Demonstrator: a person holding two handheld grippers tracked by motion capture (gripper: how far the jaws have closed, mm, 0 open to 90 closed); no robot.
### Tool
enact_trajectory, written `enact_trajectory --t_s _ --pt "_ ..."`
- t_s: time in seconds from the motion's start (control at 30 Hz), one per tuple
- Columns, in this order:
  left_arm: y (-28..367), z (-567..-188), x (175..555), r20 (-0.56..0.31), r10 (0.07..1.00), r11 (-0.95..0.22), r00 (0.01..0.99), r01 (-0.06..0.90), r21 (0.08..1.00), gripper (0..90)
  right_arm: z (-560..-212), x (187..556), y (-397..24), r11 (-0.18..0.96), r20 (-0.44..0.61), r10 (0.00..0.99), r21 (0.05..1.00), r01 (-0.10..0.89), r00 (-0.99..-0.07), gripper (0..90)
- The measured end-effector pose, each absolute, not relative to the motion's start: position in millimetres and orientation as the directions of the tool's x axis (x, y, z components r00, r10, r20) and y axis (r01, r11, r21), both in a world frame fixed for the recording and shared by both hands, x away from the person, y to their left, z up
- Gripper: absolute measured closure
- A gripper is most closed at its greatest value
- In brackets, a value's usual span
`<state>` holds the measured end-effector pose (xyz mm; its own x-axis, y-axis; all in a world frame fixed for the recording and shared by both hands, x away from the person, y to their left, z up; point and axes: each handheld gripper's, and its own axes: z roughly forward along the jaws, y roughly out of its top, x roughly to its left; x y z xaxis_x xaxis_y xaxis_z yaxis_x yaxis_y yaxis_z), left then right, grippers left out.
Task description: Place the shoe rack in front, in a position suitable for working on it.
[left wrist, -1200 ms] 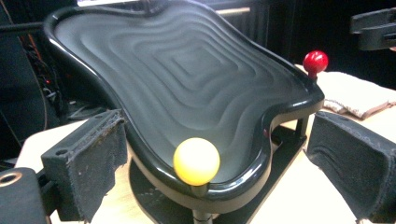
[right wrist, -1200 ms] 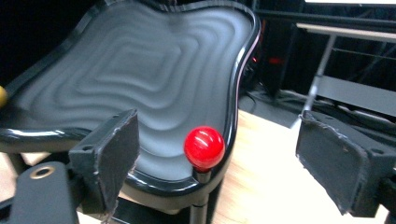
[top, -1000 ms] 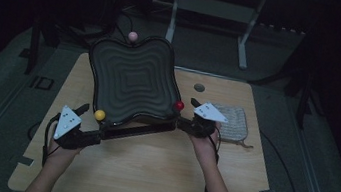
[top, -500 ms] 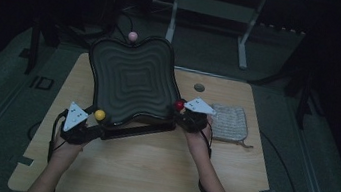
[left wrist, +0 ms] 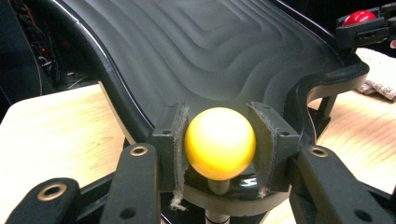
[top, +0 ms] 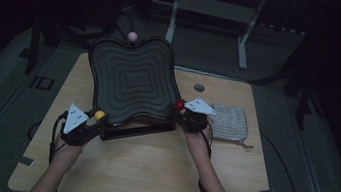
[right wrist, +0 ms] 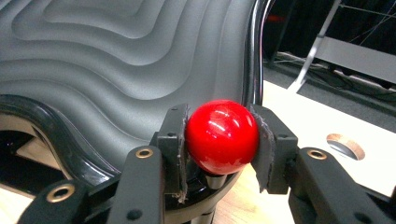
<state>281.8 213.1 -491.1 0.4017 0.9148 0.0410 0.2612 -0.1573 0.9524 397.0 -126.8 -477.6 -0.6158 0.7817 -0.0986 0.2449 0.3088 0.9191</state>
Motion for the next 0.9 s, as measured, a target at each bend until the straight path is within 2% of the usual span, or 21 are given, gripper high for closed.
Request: enact_trajectory --t_s 0.9 --pt "185.6 -490.7 238.9 0.041 0.887 -0.175 0.459 0.255 0.951 58.1 -477.9 359.9 -159.9 0.311 -0.094 0.764 0.920 0.237 -0.638 59.9"
